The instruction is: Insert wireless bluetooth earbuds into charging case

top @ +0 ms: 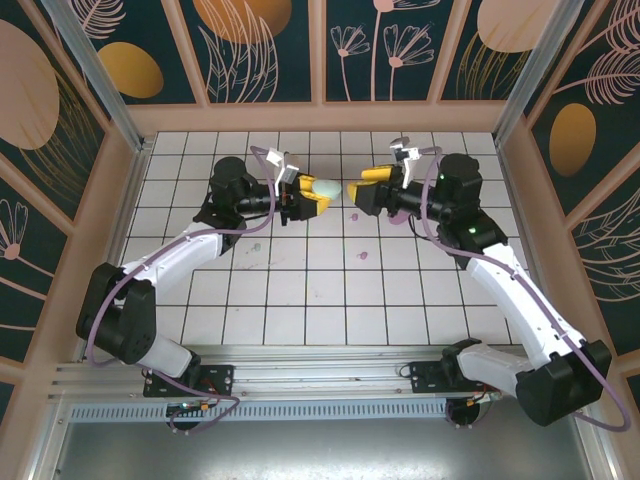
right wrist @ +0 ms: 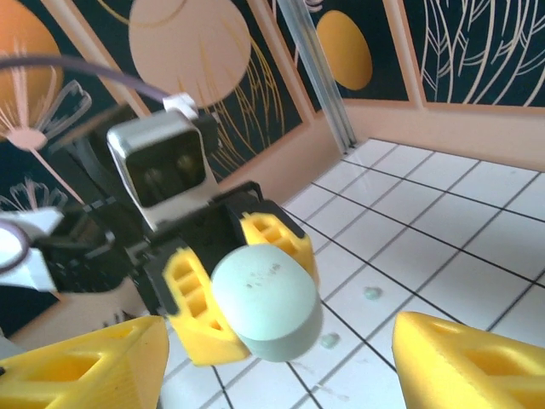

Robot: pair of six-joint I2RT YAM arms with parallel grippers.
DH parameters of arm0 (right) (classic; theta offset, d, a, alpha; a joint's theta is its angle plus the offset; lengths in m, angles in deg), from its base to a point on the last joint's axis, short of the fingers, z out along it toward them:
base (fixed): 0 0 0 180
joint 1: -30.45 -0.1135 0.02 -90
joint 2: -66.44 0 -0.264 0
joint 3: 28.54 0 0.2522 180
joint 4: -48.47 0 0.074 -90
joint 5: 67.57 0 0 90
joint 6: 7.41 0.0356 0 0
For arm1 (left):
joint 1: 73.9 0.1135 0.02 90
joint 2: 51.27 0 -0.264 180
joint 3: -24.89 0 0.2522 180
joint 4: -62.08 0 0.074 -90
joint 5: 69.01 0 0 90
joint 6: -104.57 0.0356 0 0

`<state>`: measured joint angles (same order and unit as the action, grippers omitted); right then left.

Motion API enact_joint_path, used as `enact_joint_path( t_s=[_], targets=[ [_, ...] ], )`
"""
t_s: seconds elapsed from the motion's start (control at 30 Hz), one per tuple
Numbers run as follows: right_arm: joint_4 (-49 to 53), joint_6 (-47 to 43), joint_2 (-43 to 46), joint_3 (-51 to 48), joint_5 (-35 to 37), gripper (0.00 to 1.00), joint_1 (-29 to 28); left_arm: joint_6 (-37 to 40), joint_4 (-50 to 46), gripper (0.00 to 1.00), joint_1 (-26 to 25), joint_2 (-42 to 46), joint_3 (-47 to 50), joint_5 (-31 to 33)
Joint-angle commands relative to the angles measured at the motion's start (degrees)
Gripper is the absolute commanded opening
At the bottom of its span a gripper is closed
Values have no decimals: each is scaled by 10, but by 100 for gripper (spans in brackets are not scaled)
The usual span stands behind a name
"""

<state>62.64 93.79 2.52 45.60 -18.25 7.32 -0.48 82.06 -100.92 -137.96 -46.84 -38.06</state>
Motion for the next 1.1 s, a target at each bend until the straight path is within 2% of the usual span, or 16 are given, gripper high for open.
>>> enact_joint_path(
  t_s=[0.0, 0.33, 0.67, 1.07],
  targets=[
    [35, -106, -8, -1, 11, 70, -13, 15, -23, 25, 0, 16, -17, -28],
    [62, -151, -50, 22, 6, 70, -41, 15, -33, 25, 0, 21, -20, -34],
    [50, -113, -73, 37, 61, 69, -41, 14, -34, 26, -1, 20, -15, -41],
    [44, -77, -96, 62, 31, 68, -34, 20, -41, 26, -1, 15, -13, -42]
  ],
)
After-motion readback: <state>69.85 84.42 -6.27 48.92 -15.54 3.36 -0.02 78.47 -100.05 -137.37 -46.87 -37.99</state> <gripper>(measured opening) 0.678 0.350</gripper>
